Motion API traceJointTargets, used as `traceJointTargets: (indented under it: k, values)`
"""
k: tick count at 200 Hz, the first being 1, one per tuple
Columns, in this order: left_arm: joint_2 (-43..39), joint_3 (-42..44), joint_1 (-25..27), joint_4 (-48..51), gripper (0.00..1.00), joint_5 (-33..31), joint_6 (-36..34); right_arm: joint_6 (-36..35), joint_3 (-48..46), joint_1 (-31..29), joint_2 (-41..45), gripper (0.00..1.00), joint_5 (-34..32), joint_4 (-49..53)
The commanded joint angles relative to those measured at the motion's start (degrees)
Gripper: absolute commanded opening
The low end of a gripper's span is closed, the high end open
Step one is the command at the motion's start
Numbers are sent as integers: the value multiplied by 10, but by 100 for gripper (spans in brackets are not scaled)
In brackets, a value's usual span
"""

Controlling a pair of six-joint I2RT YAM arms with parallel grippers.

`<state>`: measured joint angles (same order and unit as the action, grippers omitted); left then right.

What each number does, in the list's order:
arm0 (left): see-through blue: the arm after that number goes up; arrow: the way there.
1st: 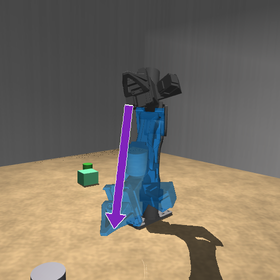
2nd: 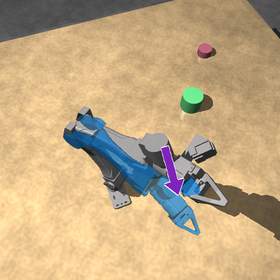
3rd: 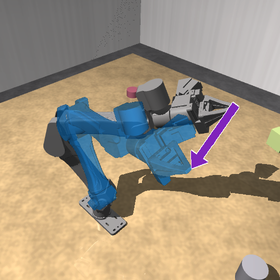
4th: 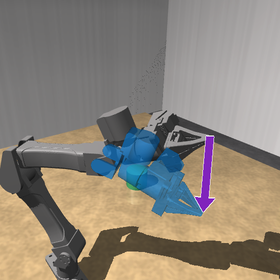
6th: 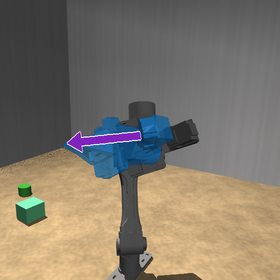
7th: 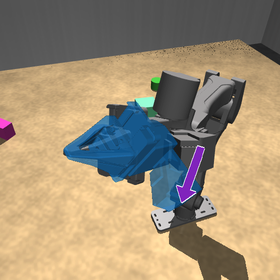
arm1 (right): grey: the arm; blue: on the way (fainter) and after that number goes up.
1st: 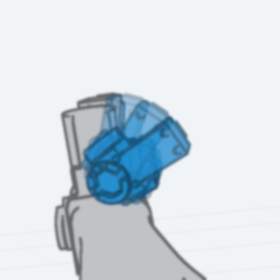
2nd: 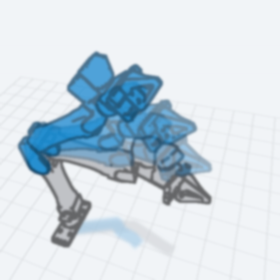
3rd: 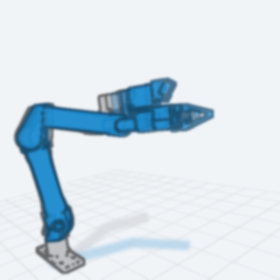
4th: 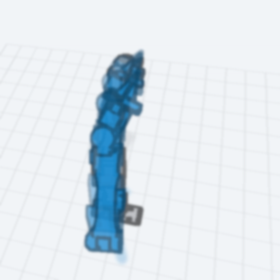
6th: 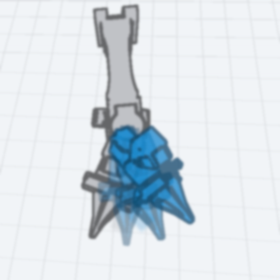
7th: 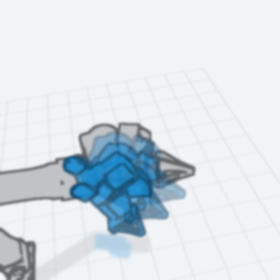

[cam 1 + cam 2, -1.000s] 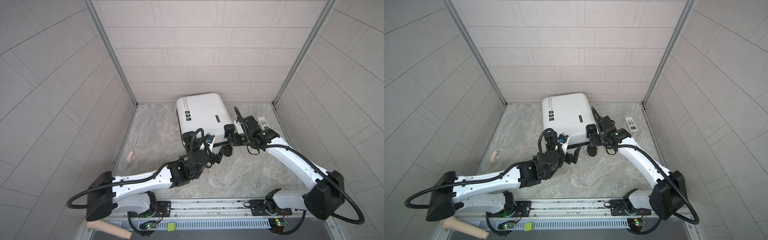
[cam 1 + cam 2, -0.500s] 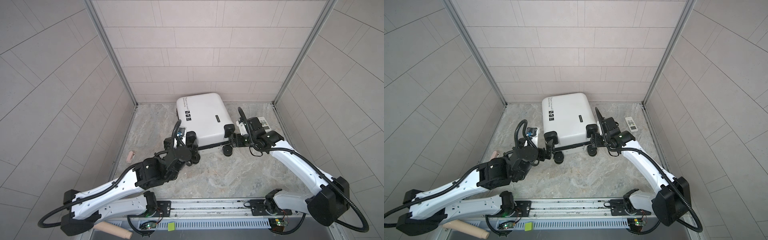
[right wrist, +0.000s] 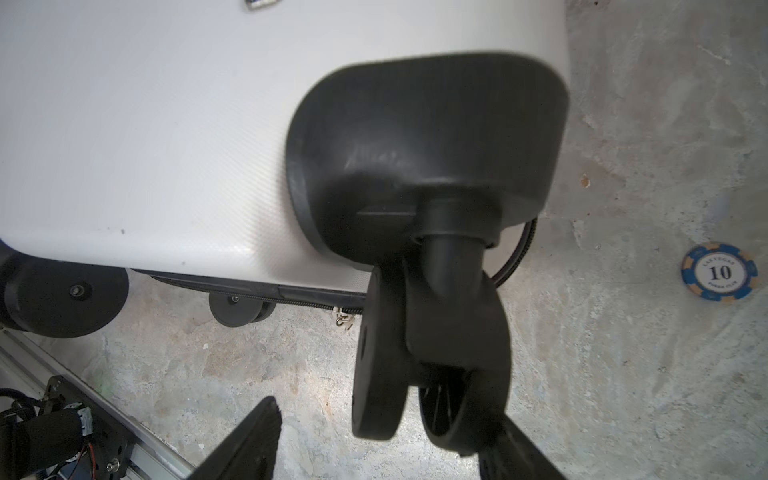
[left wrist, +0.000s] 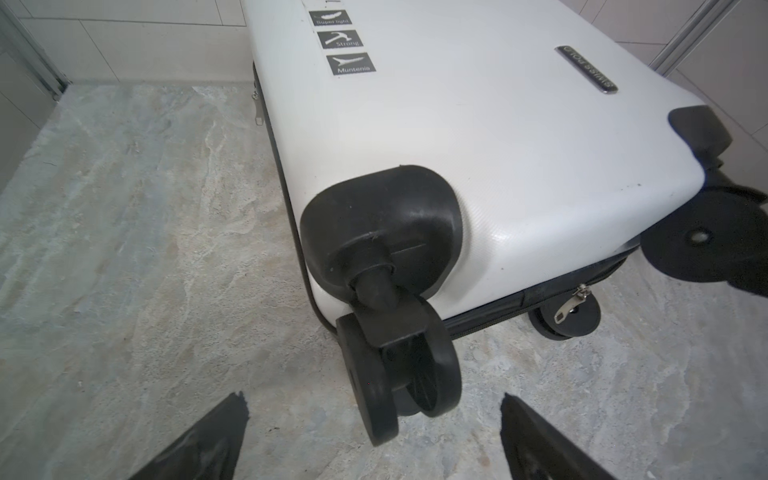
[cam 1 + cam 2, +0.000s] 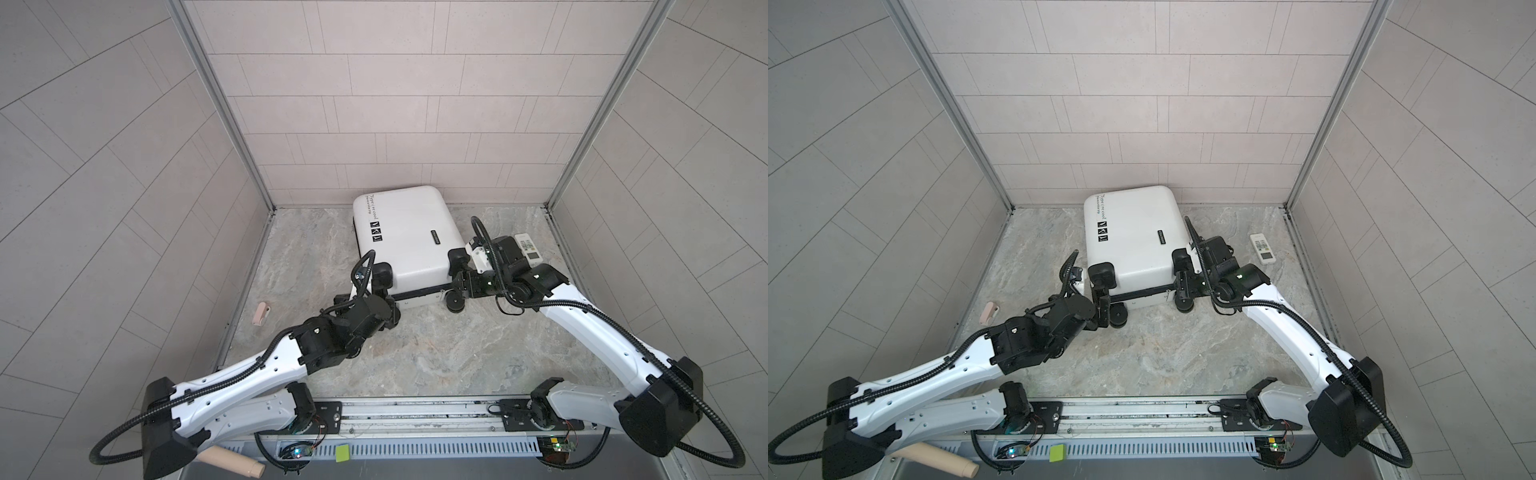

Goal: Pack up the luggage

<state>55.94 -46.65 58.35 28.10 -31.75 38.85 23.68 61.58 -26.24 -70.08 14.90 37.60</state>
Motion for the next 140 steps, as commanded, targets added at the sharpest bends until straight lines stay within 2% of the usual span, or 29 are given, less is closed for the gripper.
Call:
traceJointTargets:
  k: [1,48,112,140]
  values:
    - [14,6,-12,-56,100,30,24,0,16,-12,10,75,-2,-1]
    - [55,40,-23,-111,100,25,62,-14,16,-28,18,74,-26,7]
    - [89,44,-33,-148,99,6,58,-21,-11,-31,31,69,-26,-10]
    - [97,48,-41,-159,94,6,54,-22,1,-31,32,78,-49,5]
